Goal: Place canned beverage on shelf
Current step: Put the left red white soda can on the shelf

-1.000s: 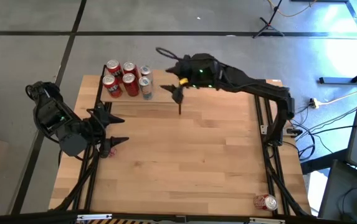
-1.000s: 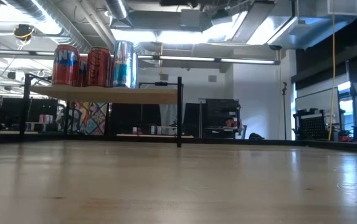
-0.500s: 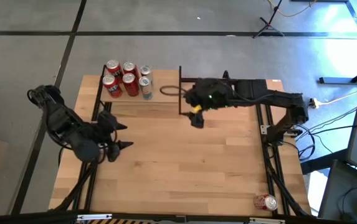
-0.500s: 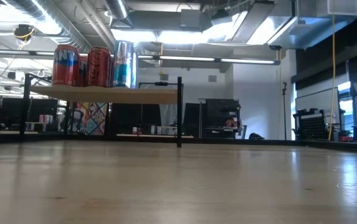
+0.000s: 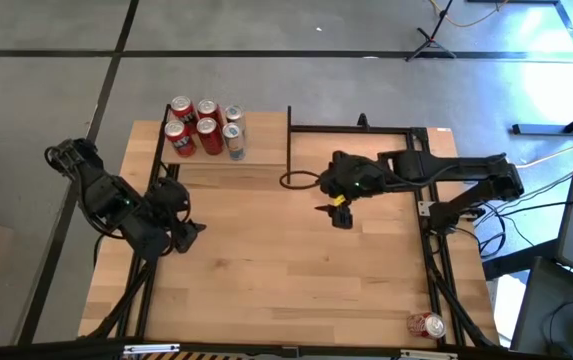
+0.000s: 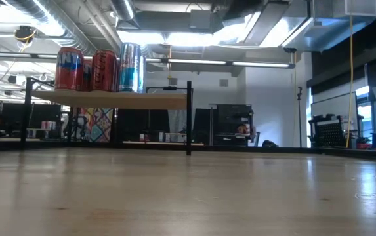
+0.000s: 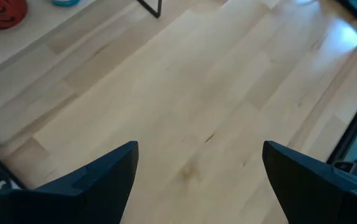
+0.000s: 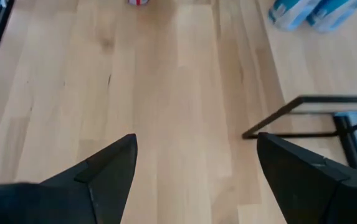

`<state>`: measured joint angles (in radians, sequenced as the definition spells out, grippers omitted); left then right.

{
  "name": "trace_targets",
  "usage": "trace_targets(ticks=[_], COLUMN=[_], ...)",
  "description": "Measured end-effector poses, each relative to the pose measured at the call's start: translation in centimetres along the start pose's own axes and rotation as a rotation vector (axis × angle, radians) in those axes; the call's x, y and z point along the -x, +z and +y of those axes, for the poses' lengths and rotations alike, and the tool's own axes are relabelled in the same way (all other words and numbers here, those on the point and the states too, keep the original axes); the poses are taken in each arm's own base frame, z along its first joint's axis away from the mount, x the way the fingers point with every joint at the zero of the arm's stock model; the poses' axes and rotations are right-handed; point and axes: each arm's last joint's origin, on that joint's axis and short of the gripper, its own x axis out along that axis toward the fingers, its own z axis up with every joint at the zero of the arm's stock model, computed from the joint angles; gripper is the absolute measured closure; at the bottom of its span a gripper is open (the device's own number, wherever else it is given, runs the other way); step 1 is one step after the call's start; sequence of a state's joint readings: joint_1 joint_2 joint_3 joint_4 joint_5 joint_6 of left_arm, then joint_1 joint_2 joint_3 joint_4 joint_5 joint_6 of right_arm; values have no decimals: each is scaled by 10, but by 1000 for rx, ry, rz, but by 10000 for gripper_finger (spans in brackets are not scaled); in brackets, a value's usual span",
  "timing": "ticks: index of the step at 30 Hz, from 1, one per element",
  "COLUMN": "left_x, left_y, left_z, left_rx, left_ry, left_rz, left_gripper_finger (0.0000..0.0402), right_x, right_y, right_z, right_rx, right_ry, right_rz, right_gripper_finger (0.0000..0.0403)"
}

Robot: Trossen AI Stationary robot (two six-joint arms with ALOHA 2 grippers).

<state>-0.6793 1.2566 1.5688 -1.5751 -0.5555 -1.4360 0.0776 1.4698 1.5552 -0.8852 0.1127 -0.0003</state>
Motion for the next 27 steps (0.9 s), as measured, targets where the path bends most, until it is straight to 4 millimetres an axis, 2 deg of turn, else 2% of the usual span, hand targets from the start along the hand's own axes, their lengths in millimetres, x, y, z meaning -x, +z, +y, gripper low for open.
trace_targets(ticks=[5,13,18,22,27], left_x=[-4,-26,-36,-41,-48], left_y=[3,7,0,-2,-6], left_z=[1,12,15,10,17], left_rx=[9,17,18,19,19], left_ry=[14,93,113,94,155], left_rz=[23,153,263,272,338], left_gripper_finger=[65,5,14,15,15], right_x=[2,2,2,2,2], right_y=[-7,-6,-6,-6,-6], right_z=[5,2,1,1,2], right_rx=[-19,-27,-7,-8,-8], right_ry=[11,-38,-76,-77,-69], right_rz=[16,4,5,4,10], right_gripper_finger=[84,84,84,84,84])
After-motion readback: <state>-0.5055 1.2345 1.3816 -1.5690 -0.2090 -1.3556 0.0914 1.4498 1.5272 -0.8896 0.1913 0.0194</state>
